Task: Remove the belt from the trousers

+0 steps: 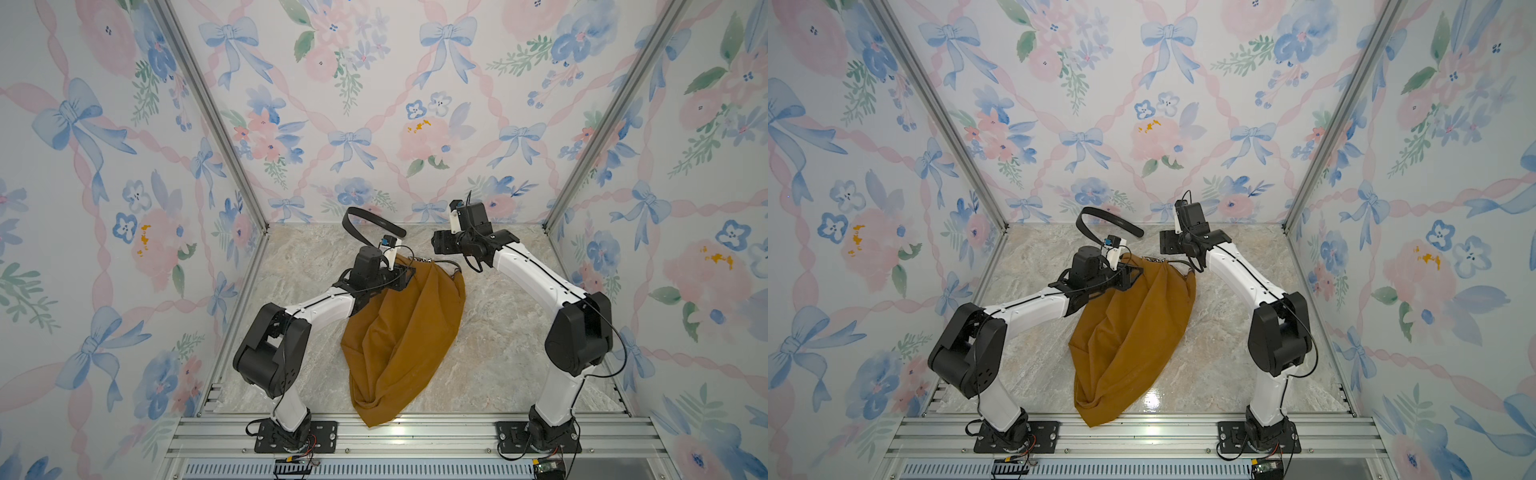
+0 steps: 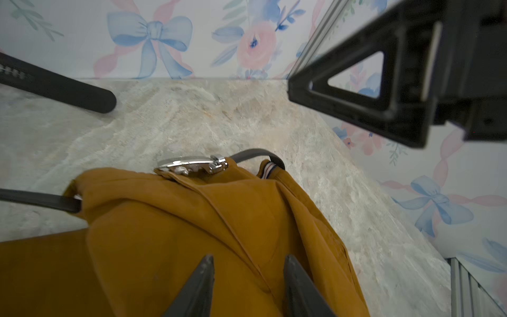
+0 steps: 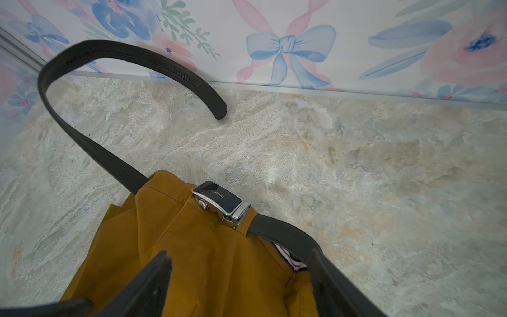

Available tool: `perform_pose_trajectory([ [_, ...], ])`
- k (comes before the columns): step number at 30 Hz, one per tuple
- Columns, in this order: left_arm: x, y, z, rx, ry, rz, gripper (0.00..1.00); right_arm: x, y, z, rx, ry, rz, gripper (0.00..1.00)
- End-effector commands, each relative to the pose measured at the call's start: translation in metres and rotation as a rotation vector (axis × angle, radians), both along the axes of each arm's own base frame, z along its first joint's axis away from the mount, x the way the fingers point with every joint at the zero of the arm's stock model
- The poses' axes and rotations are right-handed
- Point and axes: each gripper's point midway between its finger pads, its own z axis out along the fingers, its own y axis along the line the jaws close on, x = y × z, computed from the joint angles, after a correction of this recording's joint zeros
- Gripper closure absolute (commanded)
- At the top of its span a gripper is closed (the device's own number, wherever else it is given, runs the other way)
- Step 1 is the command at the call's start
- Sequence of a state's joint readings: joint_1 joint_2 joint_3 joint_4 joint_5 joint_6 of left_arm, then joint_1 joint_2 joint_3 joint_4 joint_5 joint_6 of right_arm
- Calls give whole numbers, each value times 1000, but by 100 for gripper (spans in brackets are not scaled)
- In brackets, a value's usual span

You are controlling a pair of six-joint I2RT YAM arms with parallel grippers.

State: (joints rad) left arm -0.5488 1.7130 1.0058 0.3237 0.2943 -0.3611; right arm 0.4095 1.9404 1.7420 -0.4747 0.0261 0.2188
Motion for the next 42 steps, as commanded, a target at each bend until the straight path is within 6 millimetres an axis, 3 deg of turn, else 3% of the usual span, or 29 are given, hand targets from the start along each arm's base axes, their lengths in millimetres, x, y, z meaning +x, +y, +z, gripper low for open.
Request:
perform_pose_trajectory([
  [1,-21,4,-52,141,39,4,54,4,3,-34,-38,127,40,16],
  [5,-43,15,-104,210,147,9,55,-2,18,-80,-100,227,126,13],
  [8,-54,23,-128,232,221,23,57,-10,20,-110,-175,292,169,11],
  [14,-60,28,-150,263,270,34,57,-34,29,-161,-220,421,243,6],
  [18,-56,24,-148,254,269,33,57,-49,41,-187,-256,484,325,9],
  [21,-49,19,-139,238,249,33,57,-50,40,-207,-276,519,334,30],
  [24,-41,16,-121,222,203,39,58,-44,32,-208,-327,490,317,70],
  [27,-32,17,-93,200,134,47,58,-29,20,-181,-360,388,269,94],
  [29,-26,20,-72,179,87,57,59,-16,13,-145,-346,289,220,100],
  [33,-8,28,-23,117,-5,97,60,0,-2,-52,-243,25,128,100],
  [36,5,28,13,52,-54,103,59,-2,-8,8,-179,-147,107,100],
  [39,17,20,45,-4,-97,88,58,-13,-6,48,-142,-273,116,100],
  [42,27,12,77,-13,-191,61,53,-25,-2,74,-130,-383,146,100],
])
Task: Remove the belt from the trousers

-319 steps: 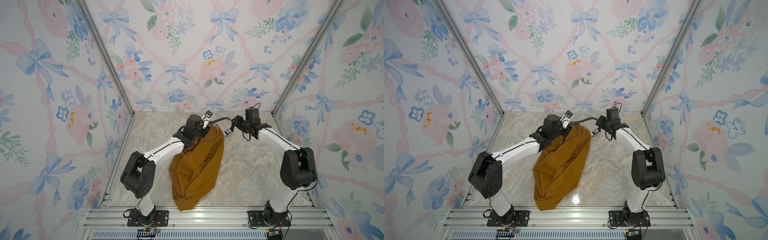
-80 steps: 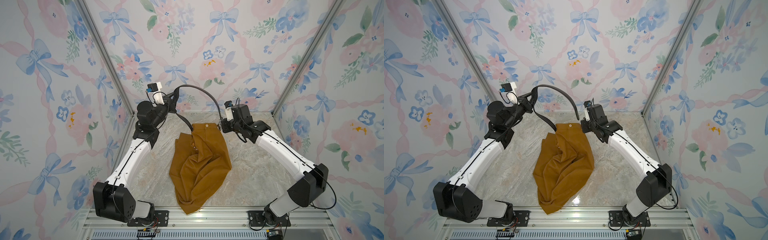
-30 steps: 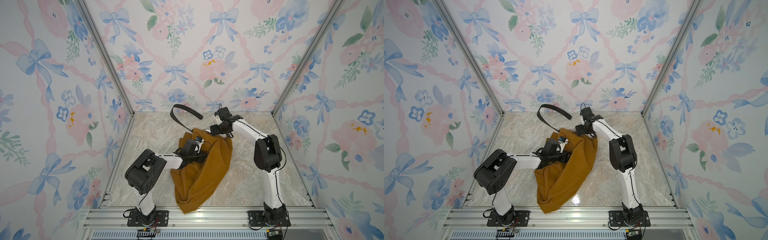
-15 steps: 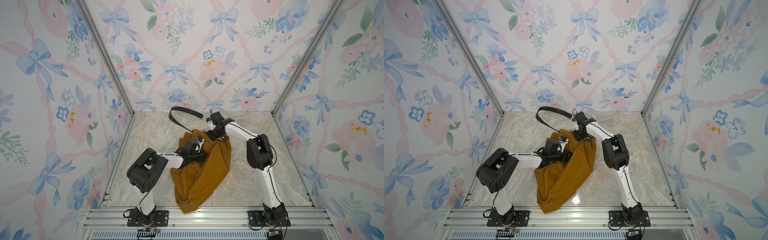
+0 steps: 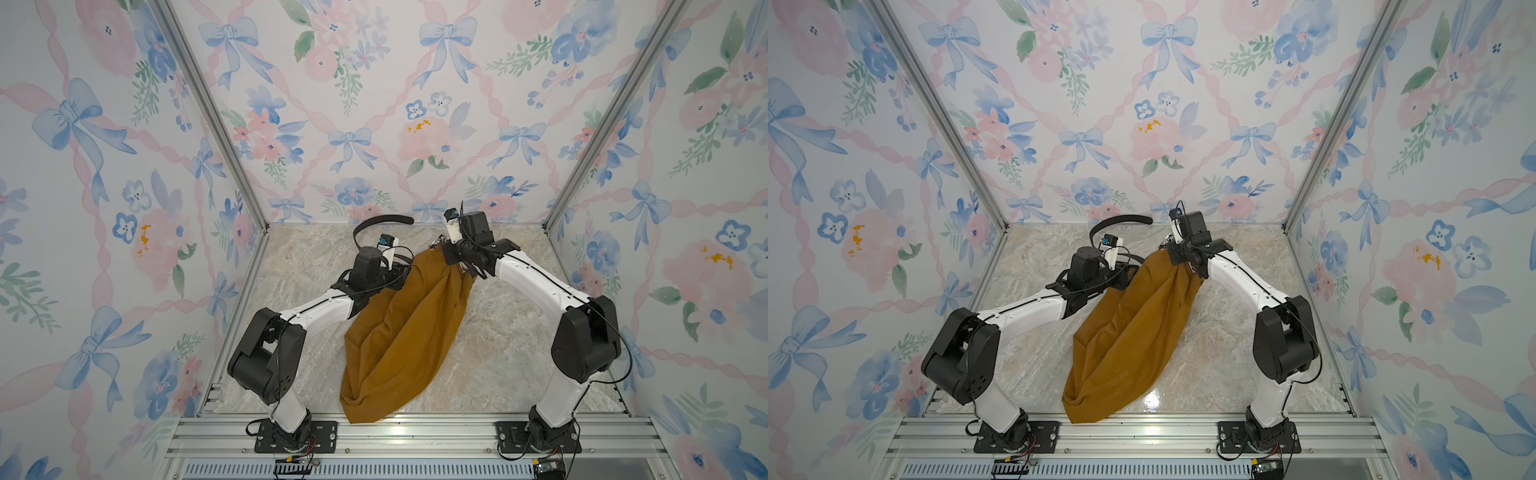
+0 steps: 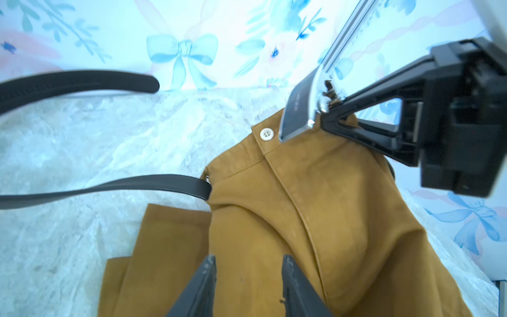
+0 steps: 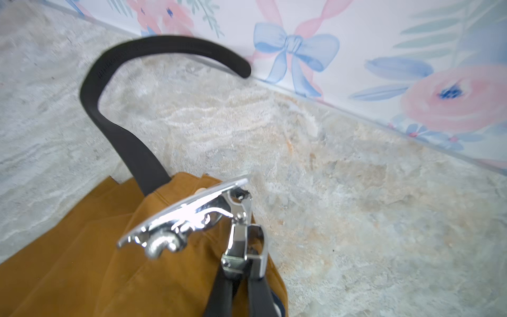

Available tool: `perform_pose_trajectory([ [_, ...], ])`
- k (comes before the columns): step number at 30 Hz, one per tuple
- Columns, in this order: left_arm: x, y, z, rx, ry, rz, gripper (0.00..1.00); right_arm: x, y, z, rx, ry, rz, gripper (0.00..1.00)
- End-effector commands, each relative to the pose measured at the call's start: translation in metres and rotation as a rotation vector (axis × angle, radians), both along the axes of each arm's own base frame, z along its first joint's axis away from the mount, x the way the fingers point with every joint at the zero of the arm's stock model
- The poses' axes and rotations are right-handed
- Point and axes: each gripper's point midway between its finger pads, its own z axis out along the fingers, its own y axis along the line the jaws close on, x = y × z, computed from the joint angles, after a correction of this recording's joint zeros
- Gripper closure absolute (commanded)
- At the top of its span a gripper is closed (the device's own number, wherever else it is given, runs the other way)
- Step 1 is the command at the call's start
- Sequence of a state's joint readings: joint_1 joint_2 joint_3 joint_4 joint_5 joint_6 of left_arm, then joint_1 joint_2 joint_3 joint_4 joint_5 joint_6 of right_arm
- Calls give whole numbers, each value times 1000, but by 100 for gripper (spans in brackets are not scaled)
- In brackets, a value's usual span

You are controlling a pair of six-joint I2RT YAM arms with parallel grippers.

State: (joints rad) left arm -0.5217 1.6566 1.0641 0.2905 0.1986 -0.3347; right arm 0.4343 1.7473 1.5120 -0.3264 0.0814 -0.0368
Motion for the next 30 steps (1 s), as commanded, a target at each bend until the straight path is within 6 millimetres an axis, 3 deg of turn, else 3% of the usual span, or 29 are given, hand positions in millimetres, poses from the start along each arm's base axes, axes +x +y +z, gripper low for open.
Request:
perform_pose_trajectory([
  [1,8,-8,43,-10,-120,-43,51,2,10,52,54,-224,33,100],
  [6,17,-20,98,55,-359,-132,44,-6,12,82,82,-325,71,100],
  [11,17,-42,125,7,-429,-273,38,-11,22,104,103,-389,128,100],
  [19,13,-51,127,-250,-187,-463,30,-31,37,131,155,-615,260,100],
  [30,26,-49,121,-350,-45,-497,25,-48,59,149,192,-668,364,100],
])
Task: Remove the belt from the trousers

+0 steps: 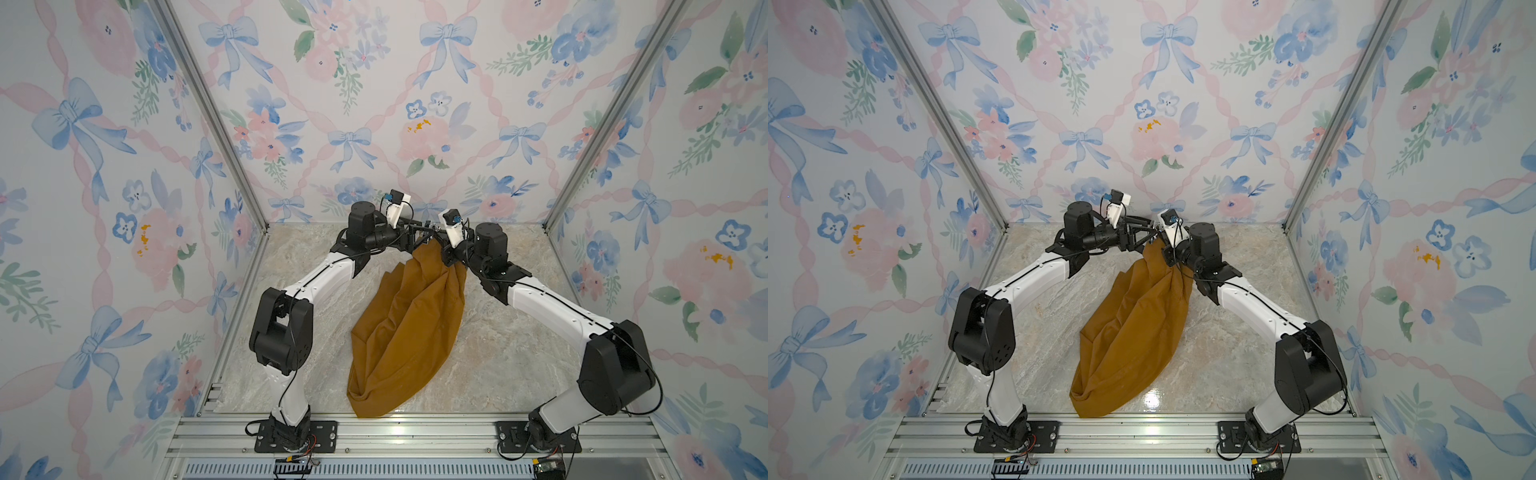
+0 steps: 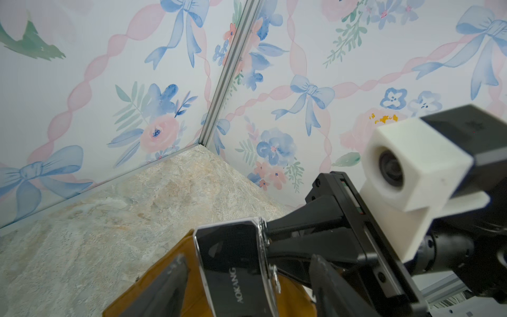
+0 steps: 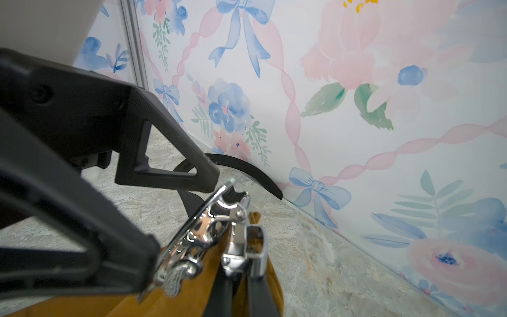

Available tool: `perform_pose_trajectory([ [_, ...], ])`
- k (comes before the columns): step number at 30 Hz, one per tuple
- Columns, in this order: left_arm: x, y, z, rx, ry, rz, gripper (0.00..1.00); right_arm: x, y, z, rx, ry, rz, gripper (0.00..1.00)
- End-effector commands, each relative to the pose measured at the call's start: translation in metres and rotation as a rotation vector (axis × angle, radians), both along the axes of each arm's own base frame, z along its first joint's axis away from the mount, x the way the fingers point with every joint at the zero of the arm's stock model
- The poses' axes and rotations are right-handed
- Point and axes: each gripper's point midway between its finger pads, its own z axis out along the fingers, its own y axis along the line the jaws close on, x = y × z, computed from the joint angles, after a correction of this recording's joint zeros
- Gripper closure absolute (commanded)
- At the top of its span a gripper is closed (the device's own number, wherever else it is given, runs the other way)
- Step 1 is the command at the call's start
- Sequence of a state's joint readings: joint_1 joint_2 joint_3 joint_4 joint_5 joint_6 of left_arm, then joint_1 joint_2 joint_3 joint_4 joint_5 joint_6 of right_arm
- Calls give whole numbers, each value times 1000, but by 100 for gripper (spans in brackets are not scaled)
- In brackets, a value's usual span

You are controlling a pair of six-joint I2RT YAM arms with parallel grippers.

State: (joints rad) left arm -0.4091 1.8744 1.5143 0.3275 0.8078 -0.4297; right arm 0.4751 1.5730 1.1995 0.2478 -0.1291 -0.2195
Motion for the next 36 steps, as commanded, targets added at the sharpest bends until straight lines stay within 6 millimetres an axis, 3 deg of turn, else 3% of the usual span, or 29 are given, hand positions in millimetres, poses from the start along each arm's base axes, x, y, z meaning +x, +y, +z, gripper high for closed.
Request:
perform_pose_trajectory([
  [1,0,-2,7,-43,57,-60,25,-20,12,82,88,-228,65,100],
  [7,2,-10,-1,-69,144,-111,26,-23,18,88,94,-242,78,100],
  [9,0,-11,0,-74,155,-124,39,-22,18,88,93,-239,75,100],
  [12,-2,-9,3,-76,151,-122,68,-16,15,81,67,-216,53,100],
  [14,-3,-5,9,-79,139,-106,95,-10,12,72,57,-181,37,100],
  [15,-3,-5,10,-79,135,-102,100,-8,10,68,58,-167,32,100],
  [16,-5,-3,14,-80,123,-100,100,-6,9,63,62,-152,27,79],
  [17,-5,-2,17,-80,112,-96,100,-5,9,57,67,-138,25,45],
  [18,-8,-2,22,-83,99,-98,100,-4,10,50,65,-125,25,26],
  [21,-13,1,39,-90,55,-96,100,-3,15,25,47,-73,30,0],
  [24,-21,5,59,-99,2,-98,100,5,17,-2,22,-5,8,1],
  [30,-38,20,106,-113,-126,-93,100,35,-5,-56,0,207,-124,1],
  [36,-32,58,119,-36,-251,34,100,41,-41,-85,-32,321,-242,1],
])
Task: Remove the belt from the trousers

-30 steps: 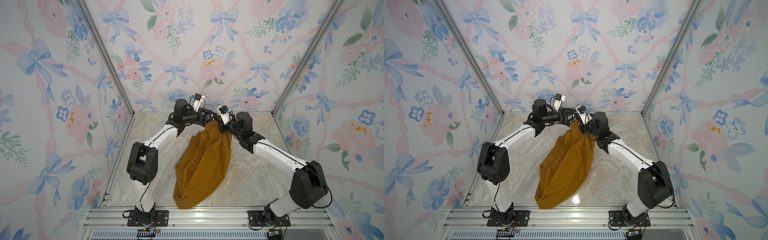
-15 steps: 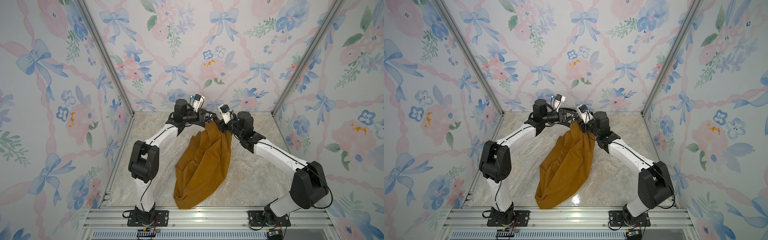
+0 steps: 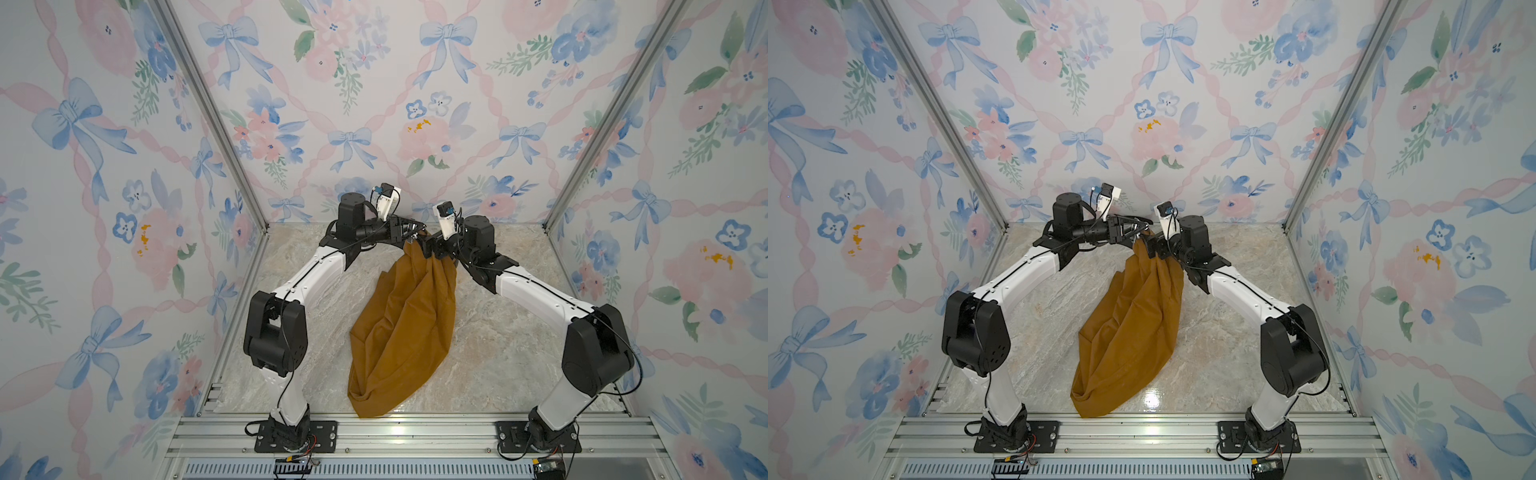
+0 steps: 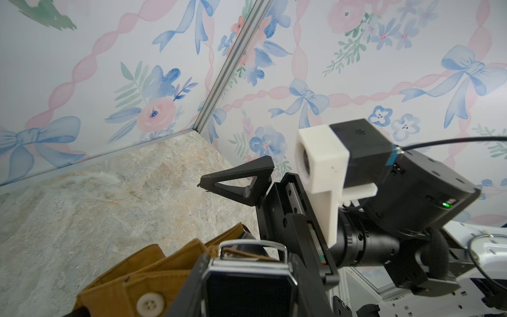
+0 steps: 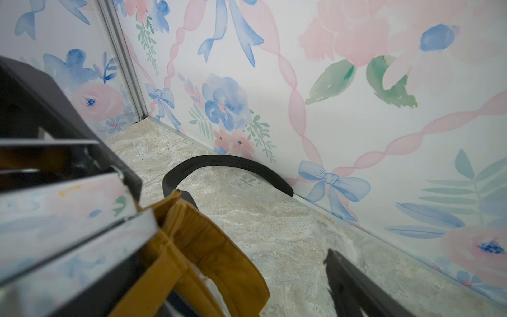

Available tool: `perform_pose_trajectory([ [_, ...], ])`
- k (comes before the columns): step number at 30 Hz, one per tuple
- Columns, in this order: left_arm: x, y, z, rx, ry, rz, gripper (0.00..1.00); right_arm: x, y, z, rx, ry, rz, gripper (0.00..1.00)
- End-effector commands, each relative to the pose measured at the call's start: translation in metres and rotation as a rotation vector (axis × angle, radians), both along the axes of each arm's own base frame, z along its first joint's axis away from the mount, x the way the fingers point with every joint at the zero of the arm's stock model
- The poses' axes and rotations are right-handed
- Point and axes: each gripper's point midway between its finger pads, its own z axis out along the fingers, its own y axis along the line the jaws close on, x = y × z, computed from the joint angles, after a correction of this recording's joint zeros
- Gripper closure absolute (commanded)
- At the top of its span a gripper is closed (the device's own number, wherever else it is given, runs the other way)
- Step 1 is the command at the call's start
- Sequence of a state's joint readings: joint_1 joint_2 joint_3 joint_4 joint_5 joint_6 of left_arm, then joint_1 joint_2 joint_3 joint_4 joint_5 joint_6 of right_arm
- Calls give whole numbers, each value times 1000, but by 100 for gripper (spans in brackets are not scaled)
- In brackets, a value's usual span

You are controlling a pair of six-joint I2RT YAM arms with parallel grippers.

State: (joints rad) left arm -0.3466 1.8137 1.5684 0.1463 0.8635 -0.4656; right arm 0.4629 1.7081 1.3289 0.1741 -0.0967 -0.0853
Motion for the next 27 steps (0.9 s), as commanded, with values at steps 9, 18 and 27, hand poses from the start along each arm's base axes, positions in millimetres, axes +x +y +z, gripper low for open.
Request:
perform_pose_trajectory([
  [9,-25,71,85,138,-498,225,100,24,-108,-84,-68,338,-374,0],
  [18,-35,86,74,164,-498,244,100,28,-100,-74,-41,284,-330,32],
  [27,-34,73,-37,293,-336,213,92,31,-72,37,-9,-25,-248,100],
])
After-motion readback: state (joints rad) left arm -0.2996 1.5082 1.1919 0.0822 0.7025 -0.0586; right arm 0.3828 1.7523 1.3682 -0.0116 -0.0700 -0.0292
